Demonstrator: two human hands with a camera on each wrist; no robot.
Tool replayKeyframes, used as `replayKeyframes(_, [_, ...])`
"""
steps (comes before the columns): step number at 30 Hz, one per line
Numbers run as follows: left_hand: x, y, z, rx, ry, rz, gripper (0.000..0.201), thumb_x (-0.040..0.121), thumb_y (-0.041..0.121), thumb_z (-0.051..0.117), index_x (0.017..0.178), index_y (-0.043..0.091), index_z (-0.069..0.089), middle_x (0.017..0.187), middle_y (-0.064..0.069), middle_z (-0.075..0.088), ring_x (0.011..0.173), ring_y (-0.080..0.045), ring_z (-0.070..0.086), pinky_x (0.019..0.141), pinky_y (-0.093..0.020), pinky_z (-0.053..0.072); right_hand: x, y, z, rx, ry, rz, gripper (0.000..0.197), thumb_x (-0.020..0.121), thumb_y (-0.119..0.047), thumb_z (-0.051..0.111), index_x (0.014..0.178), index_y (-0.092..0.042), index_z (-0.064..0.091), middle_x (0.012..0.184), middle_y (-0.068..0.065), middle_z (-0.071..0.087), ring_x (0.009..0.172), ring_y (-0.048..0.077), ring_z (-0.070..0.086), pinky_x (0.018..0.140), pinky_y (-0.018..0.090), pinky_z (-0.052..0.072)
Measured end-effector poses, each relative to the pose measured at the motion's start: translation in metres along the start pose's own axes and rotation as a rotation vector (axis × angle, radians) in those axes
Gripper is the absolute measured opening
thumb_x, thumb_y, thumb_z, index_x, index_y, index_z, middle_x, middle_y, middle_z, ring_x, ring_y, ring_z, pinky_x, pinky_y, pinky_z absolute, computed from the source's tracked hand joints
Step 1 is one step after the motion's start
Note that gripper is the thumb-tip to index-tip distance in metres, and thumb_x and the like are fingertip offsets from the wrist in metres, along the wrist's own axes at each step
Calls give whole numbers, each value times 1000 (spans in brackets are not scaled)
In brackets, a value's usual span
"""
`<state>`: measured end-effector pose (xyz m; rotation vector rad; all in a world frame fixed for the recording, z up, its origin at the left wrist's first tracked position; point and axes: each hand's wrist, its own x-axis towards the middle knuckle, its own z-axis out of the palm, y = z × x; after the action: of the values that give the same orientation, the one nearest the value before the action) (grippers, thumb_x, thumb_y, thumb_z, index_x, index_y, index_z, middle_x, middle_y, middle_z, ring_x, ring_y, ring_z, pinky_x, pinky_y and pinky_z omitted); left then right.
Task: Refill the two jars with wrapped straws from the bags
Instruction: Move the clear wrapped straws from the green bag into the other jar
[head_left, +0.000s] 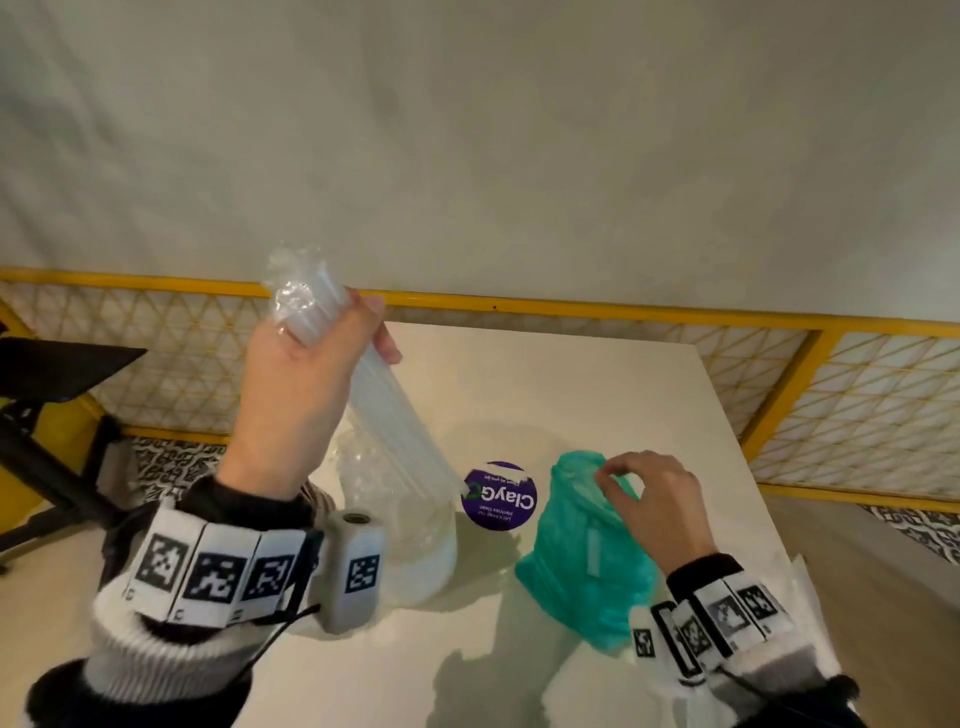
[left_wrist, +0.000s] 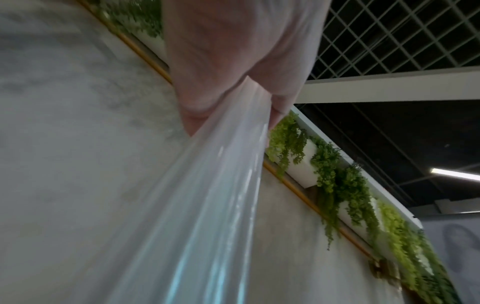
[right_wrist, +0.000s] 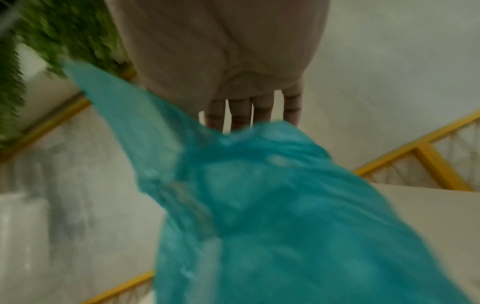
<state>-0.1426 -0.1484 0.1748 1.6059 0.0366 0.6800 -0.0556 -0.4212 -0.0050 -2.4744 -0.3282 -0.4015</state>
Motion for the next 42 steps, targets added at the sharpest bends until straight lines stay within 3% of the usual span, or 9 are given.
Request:
replayKeyframes(5, [-12,1,-21,-2,177,22,31,88,12,54,59,21,60,56,3,60,62,-18,58,66,-30,48,23,-76,-16,311,-156,-155,23,77,-34,74,97,-26,68,95,-14,62,93,-1,51,86,5,33])
replayKeyframes(9, [-14,3,-29,-3,200,61,27,90,12,53,64,19,59,55,2,59,58,-16,57,60,-25,47,27,-115,19,393,-627,-134,102,60,-44,83,144,-30,27,131,-8,46,122,5,42,102,21,33])
replayKeyframes(12, [-19,-3,-25,46,152,18,31,88,19,55,57,23,61,57,0,60,62,-24,55,64,-36,45,29,-124,63,432,-878,-68,136,53,-34,90,147,-33,-9,153,-5,22,140,10,23,113,30,24])
replayKeyframes(15, [-26,-5,-17,59,102,2,26,83,23,55,59,16,59,57,-3,61,63,-20,55,65,-33,46,25,-126,95,531,-978,-74,138,60,-1,84,141,-43,-20,157,-1,12,143,18,20,115,36,26])
replayKeyframes(20, [-25,-14,-8,114,66,-4,25,82,23,57,61,11,59,59,-3,63,63,-11,58,63,-16,44,12,-122,109,674,-877,-91,122,52,-19,92,144,-32,13,128,-23,40,112,-14,43,106,29,38])
replayKeyframes(24, [-21,-30,-7,145,135,18,18,86,7,61,73,-5,60,61,-2,62,61,-2,59,62,-9,43,7,-119,117,677,-832,-58,113,52,-22,91,133,-49,17,124,-23,44,114,-3,45,100,23,42])
replayKeyframes(29, [-20,-43,-4,152,258,69,16,84,2,64,85,-13,59,72,-5,63,65,1,61,61,-7,44,6,-119,117,674,-797,-53,101,55,-17,89,122,-51,21,112,-26,46,99,-19,44,75,-3,39])
replayKeyframes(36, [-29,-73,2,323,334,38,20,82,30,69,78,35,51,72,5,63,69,-12,61,67,-29,52,5,-124,114,570,-766,-83,104,51,-38,88,133,-40,23,123,-14,47,115,8,44,102,33,42])
replayKeyframes(42, [-33,-80,0,390,342,117,24,79,43,63,87,21,56,74,13,60,71,-11,62,67,-34,53,5,-122,121,556,-774,-37,110,47,-39,89,135,-36,24,126,-12,47,117,10,45,103,37,43])
